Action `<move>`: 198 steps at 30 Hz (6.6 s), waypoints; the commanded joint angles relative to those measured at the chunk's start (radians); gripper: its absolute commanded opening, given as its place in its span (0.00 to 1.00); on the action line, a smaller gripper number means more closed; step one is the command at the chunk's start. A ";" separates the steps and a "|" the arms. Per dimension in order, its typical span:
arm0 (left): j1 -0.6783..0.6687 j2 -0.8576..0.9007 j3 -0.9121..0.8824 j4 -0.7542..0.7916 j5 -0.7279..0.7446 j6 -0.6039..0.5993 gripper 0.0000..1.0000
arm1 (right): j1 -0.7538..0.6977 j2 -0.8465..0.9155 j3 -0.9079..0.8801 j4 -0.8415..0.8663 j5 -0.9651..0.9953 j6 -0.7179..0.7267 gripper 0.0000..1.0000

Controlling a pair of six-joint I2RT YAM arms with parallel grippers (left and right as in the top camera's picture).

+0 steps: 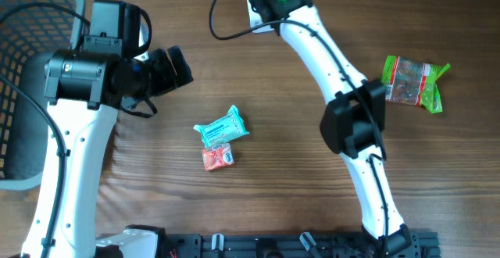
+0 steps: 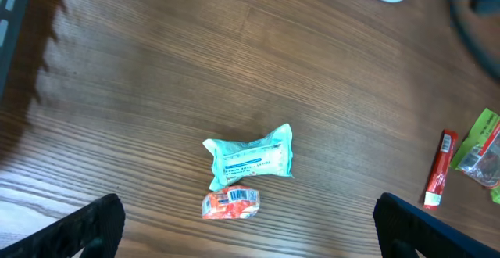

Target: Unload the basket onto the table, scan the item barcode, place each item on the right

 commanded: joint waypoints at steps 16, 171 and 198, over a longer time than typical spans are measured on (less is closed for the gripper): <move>0.006 -0.001 0.006 0.000 -0.006 -0.001 1.00 | -0.012 -0.266 0.020 -0.403 -0.005 0.229 0.04; 0.006 -0.001 0.006 0.000 -0.006 -0.001 1.00 | -0.029 -0.690 -1.121 -0.146 -0.441 0.550 0.75; 0.006 -0.001 0.006 0.000 -0.006 -0.001 1.00 | -0.031 -0.694 -1.381 0.372 -0.207 0.493 0.15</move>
